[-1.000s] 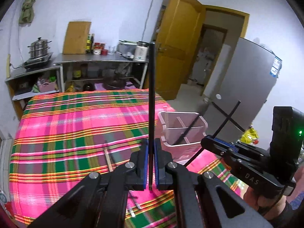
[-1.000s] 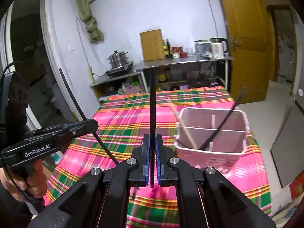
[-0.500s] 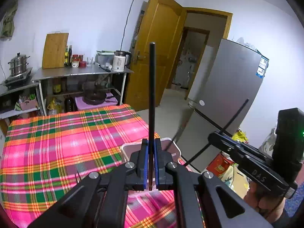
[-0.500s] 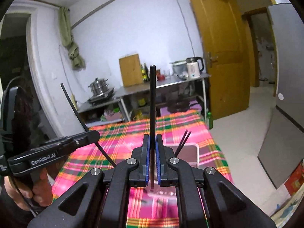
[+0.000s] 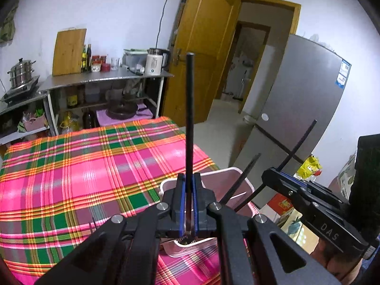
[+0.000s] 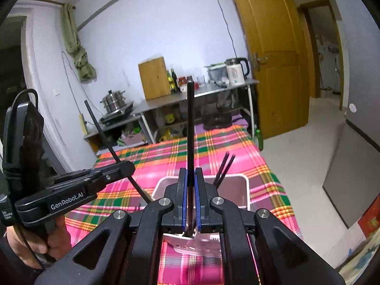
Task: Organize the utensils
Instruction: 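Lower both chopsticks into the holder and open both tools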
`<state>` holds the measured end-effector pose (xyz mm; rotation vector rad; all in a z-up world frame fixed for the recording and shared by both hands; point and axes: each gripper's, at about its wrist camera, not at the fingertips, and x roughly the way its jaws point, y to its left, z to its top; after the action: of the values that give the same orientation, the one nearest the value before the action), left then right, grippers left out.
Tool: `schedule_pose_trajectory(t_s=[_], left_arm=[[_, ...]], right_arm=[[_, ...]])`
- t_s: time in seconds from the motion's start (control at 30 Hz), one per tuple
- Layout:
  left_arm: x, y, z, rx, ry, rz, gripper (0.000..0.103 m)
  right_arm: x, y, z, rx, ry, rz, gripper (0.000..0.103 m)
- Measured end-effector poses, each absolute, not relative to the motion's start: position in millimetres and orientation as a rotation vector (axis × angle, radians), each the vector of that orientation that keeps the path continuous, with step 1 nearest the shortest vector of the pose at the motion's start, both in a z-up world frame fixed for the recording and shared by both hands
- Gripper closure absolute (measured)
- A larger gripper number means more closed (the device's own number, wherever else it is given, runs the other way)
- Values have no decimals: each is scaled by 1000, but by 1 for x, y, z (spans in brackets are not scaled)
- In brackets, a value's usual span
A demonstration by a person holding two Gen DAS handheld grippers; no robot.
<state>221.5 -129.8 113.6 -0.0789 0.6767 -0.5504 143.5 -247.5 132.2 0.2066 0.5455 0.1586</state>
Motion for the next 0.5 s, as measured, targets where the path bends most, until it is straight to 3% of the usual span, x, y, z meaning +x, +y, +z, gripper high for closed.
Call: schedule_pose_trajectory(t_s=[0.4, 0.5], left_arm=[[230, -134, 84, -61, 727, -557, 97], [227, -131, 86, -68, 719, -561, 92]], right_arm=[[155, -246, 97, 210, 649, 178, 98], [155, -245, 95, 203, 669, 180, 97]])
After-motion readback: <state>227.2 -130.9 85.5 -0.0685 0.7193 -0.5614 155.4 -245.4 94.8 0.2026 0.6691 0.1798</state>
